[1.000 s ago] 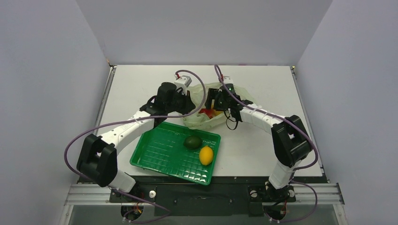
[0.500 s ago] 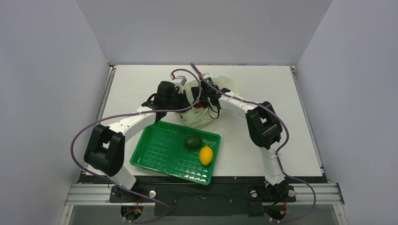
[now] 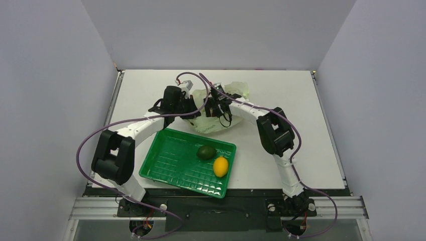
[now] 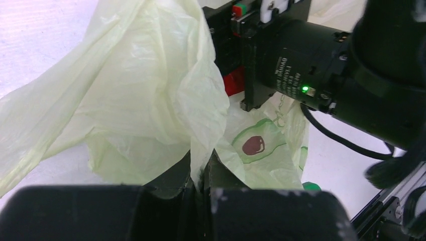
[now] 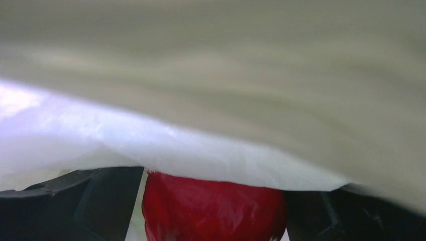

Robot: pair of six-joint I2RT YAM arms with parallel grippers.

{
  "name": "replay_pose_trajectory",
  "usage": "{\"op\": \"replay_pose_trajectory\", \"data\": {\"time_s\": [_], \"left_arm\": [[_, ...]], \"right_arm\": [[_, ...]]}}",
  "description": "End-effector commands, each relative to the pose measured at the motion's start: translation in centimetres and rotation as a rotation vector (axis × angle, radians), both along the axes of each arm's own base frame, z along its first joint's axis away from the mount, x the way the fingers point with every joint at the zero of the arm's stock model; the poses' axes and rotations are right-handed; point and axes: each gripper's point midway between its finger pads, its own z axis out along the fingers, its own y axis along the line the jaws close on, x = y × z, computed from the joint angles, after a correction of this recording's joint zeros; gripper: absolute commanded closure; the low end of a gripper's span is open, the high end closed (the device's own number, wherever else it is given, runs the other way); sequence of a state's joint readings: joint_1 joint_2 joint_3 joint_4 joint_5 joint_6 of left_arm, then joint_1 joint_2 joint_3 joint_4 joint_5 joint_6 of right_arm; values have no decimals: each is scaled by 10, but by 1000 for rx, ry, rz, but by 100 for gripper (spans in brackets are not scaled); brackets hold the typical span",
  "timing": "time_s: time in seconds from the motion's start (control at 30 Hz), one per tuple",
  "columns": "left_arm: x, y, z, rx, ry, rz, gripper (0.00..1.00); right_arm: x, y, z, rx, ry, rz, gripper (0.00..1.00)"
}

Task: Take the fake fruits out of the plastic bag
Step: Take out the fake fruit from the plastic bag.

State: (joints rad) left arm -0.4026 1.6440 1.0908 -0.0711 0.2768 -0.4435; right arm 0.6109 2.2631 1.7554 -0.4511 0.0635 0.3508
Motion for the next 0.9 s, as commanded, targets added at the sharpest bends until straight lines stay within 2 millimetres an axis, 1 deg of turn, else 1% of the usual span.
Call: {"op": "replay_pose_trajectory", "data": {"time_s": [0.0,0.03,0.07,0.1,0.13,0.17,0.23,0.3,0.37,0.47,0.6,0.63,0.67,0.7,0.77,0.87], "left_arm": [[2,2,-11,-6,18,-15,100],[1,3,-14,0,21,-13,100],[2,5,-15,0,23,-10,100],[1,6,-19,3,29,-9,100],[1,8,-20,5,30,-7,100],[1,8,-22,6,33,-6,100],[1,9,-22,3,32,-5,100],[0,10,-22,-3,28,-7,100],[1,10,-20,-8,22,-7,100],[3,8,-19,-18,23,-14,100],[0,7,-22,-24,36,-18,100],[-1,7,-23,-26,40,-19,100],[-1,5,-21,-37,34,-23,100],[-1,4,-21,-43,29,-27,100],[-2,3,-21,-53,28,-33,100],[-6,4,-22,-47,32,-39,100]], "right_arm": [[-16,-18,23,6,20,13,9],[-18,-16,24,38,18,25,7],[-20,-13,34,90,20,41,7],[-16,-11,48,124,-10,46,6],[-14,-13,53,137,-17,46,6],[-13,-14,63,145,-34,49,5],[-13,-19,71,134,-45,54,5],[-17,-24,71,115,-38,71,5],[-24,-26,63,108,-18,88,5],[-33,-32,43,75,2,84,5],[-32,-34,26,61,-3,79,7],[-31,-35,18,48,5,73,7],[-27,-33,18,51,0,71,9],[-27,-31,12,48,10,71,10],[-23,-26,11,55,9,71,11],[-19,-23,17,48,-17,63,16]]}}
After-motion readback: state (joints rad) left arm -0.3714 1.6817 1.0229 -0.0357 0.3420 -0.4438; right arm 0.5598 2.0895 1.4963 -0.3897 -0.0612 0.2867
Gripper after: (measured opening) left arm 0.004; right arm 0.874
